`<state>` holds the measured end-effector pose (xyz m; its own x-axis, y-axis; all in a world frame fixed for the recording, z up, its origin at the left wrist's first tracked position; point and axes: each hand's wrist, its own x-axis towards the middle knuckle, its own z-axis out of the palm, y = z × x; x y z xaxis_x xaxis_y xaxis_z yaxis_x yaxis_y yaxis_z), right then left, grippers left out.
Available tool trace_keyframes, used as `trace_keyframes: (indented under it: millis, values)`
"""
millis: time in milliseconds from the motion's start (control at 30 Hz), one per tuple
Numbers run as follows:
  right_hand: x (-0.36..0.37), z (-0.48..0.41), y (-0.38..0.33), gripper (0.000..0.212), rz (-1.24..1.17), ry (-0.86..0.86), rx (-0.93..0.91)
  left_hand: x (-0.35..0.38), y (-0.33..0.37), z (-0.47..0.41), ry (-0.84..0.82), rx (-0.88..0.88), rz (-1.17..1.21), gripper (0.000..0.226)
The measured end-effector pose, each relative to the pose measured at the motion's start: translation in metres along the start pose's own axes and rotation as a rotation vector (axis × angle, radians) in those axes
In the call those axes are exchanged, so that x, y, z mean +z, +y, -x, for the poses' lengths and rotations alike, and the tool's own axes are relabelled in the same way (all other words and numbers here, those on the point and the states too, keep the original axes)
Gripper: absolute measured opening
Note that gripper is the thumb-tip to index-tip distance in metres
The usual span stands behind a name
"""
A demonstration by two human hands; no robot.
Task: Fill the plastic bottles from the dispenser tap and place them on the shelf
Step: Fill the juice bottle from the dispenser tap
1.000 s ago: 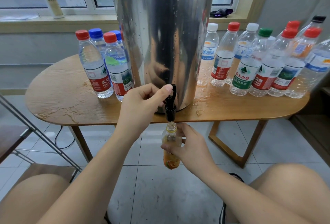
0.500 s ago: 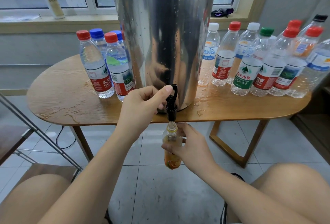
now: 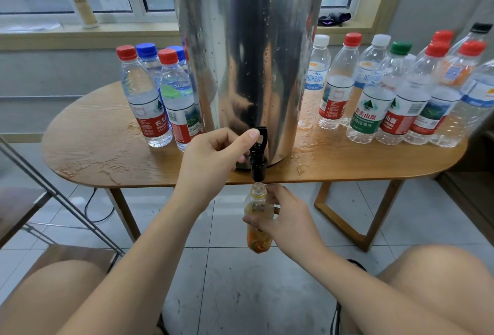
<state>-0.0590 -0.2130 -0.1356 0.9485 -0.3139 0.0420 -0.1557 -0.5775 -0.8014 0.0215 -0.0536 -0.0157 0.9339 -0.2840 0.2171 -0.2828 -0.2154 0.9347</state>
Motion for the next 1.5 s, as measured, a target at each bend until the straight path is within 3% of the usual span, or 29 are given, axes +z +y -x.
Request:
trace_keyframes:
  millis: [1500]
  values:
    - [0.0006,-0.0006,0.0017,0.076,0.022,-0.003,-0.002,0.0006,0.0015,0.0019,-0.003,0.001,0.006,0.046]
